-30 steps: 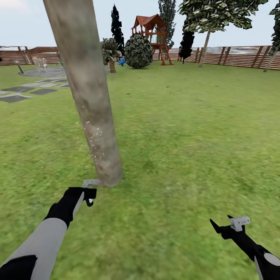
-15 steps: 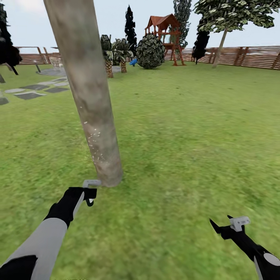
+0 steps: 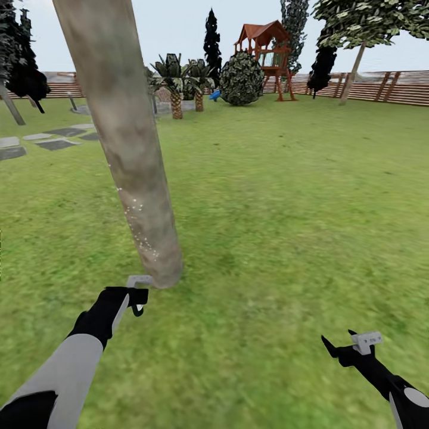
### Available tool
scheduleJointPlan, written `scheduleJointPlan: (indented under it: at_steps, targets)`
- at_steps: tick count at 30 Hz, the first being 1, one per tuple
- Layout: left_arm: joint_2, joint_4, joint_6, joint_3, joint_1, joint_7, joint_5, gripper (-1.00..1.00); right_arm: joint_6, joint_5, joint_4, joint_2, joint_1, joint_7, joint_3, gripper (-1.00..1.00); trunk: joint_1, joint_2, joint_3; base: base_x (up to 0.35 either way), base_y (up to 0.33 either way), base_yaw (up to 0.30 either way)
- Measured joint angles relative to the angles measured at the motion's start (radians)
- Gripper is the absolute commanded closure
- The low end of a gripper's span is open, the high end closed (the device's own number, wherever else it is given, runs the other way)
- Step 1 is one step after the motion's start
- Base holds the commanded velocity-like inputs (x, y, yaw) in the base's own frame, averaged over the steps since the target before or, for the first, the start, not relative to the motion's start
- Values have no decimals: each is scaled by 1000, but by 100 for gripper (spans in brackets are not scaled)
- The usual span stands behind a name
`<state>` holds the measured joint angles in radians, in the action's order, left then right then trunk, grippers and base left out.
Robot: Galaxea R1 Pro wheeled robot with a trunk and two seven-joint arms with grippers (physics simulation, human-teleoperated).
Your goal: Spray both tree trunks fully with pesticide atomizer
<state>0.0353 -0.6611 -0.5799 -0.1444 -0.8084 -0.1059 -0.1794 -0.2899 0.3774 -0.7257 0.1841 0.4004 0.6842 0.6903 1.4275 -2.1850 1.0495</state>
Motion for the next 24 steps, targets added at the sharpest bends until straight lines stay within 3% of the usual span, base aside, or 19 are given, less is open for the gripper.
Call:
scheduleJointPlan:
  at_steps: [14, 24]
  targets:
    - [0, 1, 0, 0, 0, 0, 1, 100, 0, 0, 0, 0, 0, 0, -1, -100, 0, 0, 5, 87, -276, 255]
    - [-2, 2, 0, 0, 0, 0, 3, 100, 0, 0, 1, 0, 0, 0, -2, -100, 0, 0, 6, 108, -276, 48]
